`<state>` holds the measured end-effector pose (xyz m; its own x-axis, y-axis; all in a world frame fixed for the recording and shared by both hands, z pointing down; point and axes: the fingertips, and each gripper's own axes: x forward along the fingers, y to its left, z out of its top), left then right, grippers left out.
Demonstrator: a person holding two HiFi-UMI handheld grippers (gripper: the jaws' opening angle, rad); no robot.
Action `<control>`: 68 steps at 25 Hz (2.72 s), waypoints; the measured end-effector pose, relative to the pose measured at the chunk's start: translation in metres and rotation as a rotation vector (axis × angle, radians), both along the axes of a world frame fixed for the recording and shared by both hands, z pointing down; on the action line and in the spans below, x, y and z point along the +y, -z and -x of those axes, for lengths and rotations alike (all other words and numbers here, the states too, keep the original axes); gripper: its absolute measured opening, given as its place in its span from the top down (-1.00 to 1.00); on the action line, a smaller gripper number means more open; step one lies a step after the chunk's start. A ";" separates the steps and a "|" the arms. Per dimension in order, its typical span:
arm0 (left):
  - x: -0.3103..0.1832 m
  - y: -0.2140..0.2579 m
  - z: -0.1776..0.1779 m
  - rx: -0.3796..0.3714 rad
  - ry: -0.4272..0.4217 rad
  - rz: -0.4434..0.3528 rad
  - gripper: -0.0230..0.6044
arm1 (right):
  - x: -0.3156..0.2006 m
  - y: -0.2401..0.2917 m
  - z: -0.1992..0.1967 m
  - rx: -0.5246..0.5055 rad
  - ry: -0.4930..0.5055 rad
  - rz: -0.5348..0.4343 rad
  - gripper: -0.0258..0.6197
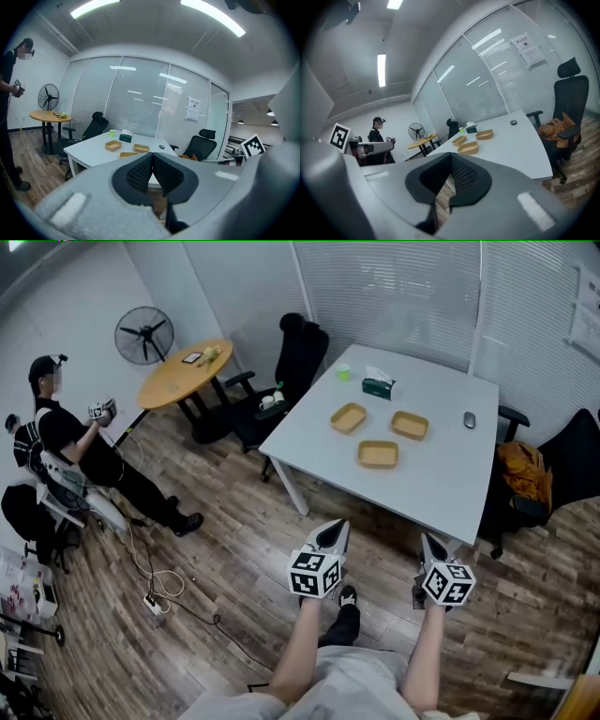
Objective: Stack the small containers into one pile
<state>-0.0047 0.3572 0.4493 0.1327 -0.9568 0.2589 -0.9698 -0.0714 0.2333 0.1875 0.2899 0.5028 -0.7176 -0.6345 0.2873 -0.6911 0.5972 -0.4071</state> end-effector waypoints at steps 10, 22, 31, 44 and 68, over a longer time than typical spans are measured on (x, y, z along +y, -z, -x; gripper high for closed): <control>-0.106 0.000 0.055 0.015 -0.027 -0.015 0.92 | -0.100 0.000 0.042 -0.003 -0.045 0.034 0.92; -0.201 0.001 0.111 0.055 -0.087 -0.042 0.92 | -0.184 0.007 0.093 0.004 -0.094 0.006 0.92; -0.200 -0.033 0.120 0.086 -0.111 0.024 0.92 | -0.176 -0.022 0.108 0.052 -0.072 0.049 0.92; -0.230 -0.062 0.147 0.078 -0.065 0.100 0.92 | -0.213 -0.040 0.132 0.120 -0.036 0.068 0.92; -0.363 -0.233 0.153 0.029 0.012 0.495 0.91 | -0.331 -0.175 0.157 0.309 -0.030 0.287 0.92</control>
